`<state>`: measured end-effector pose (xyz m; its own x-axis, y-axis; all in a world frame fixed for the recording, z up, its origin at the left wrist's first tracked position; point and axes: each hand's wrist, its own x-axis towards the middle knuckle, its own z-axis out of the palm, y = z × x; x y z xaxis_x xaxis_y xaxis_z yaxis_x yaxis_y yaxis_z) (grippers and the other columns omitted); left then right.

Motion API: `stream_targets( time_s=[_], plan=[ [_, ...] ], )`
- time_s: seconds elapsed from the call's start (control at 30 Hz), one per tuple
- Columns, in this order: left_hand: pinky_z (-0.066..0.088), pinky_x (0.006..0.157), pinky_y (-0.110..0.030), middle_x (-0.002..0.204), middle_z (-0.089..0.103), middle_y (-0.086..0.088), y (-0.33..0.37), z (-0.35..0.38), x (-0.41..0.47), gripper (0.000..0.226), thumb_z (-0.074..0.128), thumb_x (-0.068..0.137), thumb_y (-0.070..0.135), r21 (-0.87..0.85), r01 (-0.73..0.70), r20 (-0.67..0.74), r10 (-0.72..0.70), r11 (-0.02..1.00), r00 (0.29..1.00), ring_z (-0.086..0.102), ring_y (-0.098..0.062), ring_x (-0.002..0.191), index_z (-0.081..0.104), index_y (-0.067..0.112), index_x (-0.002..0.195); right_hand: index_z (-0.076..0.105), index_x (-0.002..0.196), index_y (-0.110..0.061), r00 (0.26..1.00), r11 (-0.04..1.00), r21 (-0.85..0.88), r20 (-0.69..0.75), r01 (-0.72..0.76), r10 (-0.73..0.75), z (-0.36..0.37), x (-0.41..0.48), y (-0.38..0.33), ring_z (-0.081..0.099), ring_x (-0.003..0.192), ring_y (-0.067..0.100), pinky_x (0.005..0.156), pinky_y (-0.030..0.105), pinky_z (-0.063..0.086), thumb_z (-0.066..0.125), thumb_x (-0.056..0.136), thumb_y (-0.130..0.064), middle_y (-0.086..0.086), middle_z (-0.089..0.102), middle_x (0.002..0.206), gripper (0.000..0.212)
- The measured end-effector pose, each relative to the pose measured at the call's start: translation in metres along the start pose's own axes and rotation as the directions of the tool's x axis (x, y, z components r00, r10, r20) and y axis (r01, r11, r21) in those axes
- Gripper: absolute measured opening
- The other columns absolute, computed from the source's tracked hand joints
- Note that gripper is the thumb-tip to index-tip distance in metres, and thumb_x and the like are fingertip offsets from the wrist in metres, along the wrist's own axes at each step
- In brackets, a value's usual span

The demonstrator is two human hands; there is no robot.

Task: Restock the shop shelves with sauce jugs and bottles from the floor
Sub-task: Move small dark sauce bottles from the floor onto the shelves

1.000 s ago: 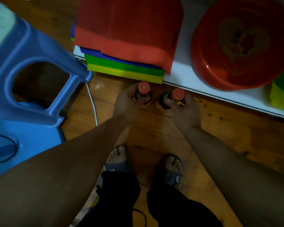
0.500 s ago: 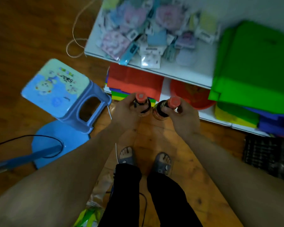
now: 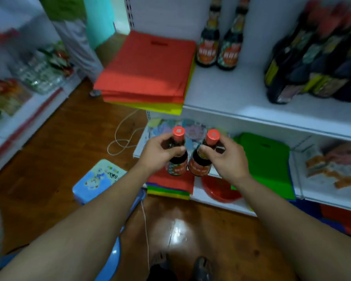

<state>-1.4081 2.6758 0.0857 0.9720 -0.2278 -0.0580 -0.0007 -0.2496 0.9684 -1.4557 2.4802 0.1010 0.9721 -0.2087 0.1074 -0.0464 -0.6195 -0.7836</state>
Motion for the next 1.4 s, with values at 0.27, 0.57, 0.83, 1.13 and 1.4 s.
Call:
stream_targets(
  time_s=[0.27,0.57,0.83,1.13,1.4],
  plan=[
    [0.054,0.082,-0.031,0.083,0.072,0.007,0.115,-0.030,0.016,0.020,0.079,0.075,0.008,-0.022,-0.183,0.020,0.183,0.983,0.983,0.065,-0.008,0.081,0.073,0.022,0.088,0.069,0.099,-0.024,0.987,0.992,0.022,-0.106,0.126,-0.123,-0.070,0.021,-0.077,0.063,0.091,0.016,0.083,0.037,0.053,0.071,0.080,-0.041,-0.001,0.070,0.096,0.025],
    [0.051,0.064,-0.013,0.087,0.071,-0.002,0.205,-0.039,0.045,0.024,0.078,0.075,0.005,-0.013,-0.301,0.068,0.301,0.954,0.951,0.065,0.004,0.069,0.071,0.004,0.098,0.071,0.099,-0.024,0.960,0.988,0.028,-0.242,0.150,-0.138,-0.123,0.046,-0.126,0.064,0.087,0.015,0.078,0.032,0.052,0.070,0.081,-0.045,-0.005,0.069,0.090,0.028],
    [0.050,0.069,-0.016,0.091,0.072,0.002,0.233,-0.029,0.079,0.023,0.077,0.077,0.010,-0.025,-0.297,0.089,0.298,0.954,0.950,0.067,0.001,0.075,0.071,0.015,0.098,0.069,0.100,-0.025,0.956,0.994,0.069,-0.287,0.089,-0.066,-0.138,0.078,-0.137,0.064,0.091,0.016,0.079,0.035,0.054,0.069,0.082,-0.046,-0.006,0.067,0.093,0.028],
    [0.056,0.084,-0.031,0.099,0.075,-0.007,0.232,0.001,0.148,0.027,0.080,0.074,0.009,-0.027,-0.229,0.013,0.229,0.973,0.973,0.071,-0.016,0.090,0.073,0.009,0.100,0.068,0.103,-0.027,0.977,0.998,0.035,-0.210,0.045,-0.036,-0.141,0.152,-0.106,0.066,0.092,0.019,0.080,0.037,0.055,0.068,0.080,-0.051,-0.005,0.071,0.099,0.033],
    [0.054,0.093,-0.036,0.101,0.075,-0.001,0.217,0.010,0.195,0.031,0.080,0.072,0.009,-0.026,-0.191,-0.005,0.191,0.981,0.982,0.070,-0.014,0.096,0.075,0.012,0.103,0.067,0.096,-0.029,0.989,0.999,-0.006,-0.140,0.038,-0.039,-0.135,0.206,-0.078,0.066,0.091,0.018,0.080,0.038,0.054,0.063,0.084,-0.051,-0.005,0.071,0.098,0.026]
  ],
)
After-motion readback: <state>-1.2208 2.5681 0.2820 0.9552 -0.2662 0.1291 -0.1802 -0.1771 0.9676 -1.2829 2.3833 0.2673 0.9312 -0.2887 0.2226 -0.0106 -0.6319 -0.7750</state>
